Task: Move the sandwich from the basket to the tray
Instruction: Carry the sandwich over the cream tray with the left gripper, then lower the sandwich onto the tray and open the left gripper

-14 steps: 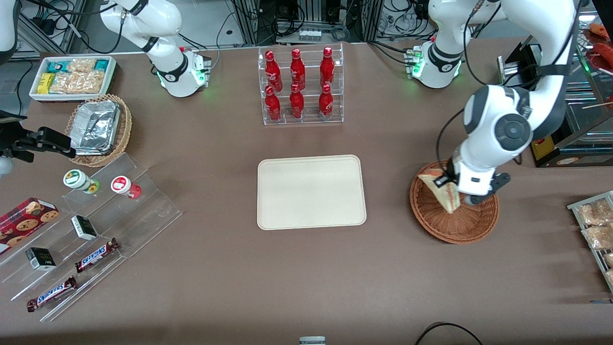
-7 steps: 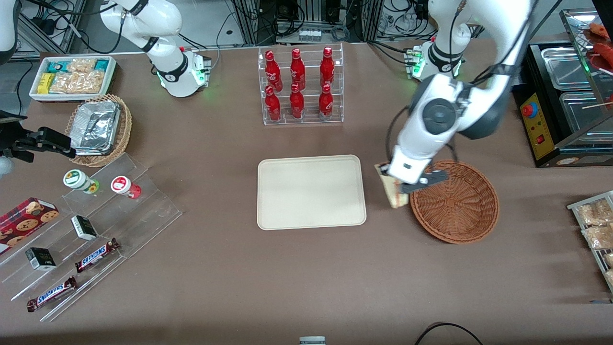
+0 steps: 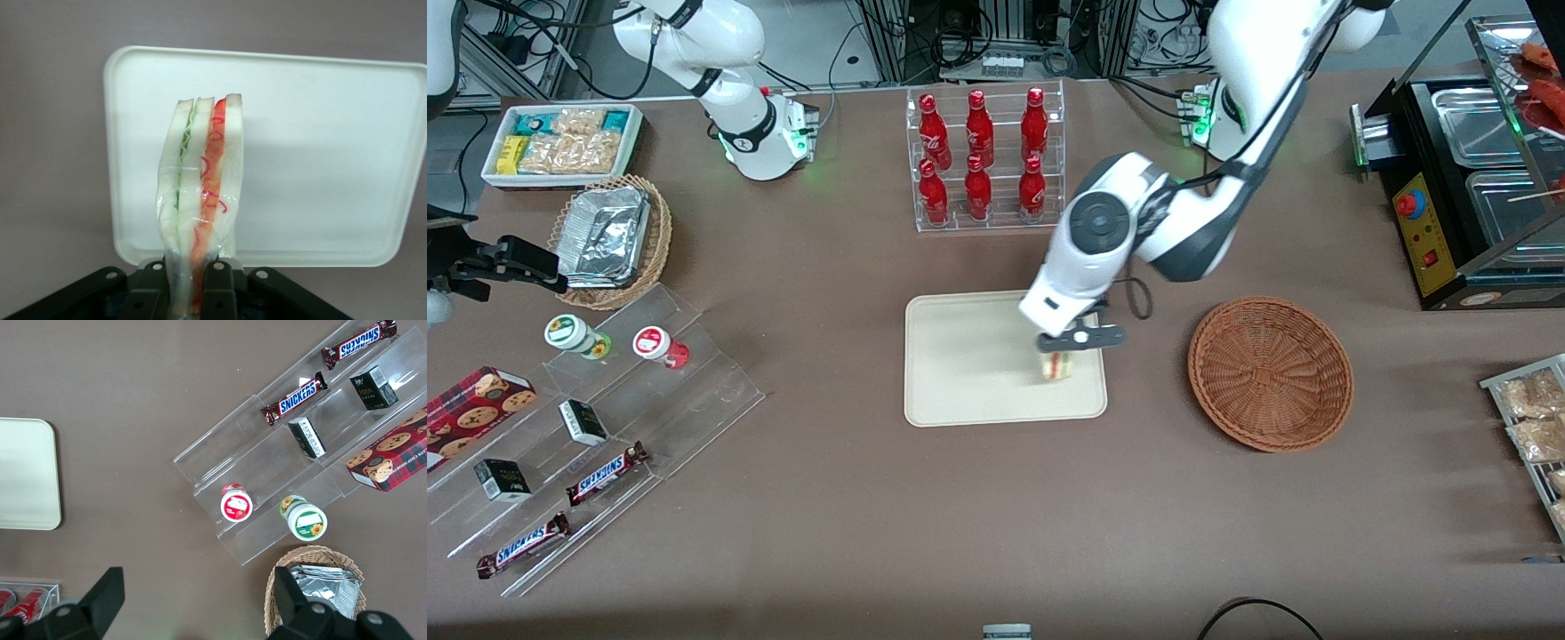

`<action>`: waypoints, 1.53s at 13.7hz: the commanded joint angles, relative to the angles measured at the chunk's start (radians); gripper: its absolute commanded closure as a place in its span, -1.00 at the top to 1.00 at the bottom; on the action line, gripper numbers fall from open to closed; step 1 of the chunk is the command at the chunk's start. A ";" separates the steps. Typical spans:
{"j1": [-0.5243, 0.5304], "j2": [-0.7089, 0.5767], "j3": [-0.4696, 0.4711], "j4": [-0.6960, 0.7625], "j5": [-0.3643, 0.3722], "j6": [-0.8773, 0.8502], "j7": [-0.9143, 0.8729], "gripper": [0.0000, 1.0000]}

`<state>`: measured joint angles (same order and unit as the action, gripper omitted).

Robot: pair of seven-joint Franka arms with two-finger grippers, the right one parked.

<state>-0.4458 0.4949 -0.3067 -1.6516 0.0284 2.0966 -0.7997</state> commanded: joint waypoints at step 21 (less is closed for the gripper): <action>-0.152 0.321 0.017 0.286 0.229 -0.029 -0.225 1.00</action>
<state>-0.5785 0.7968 -0.3020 -1.3983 0.2350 2.0593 -1.0025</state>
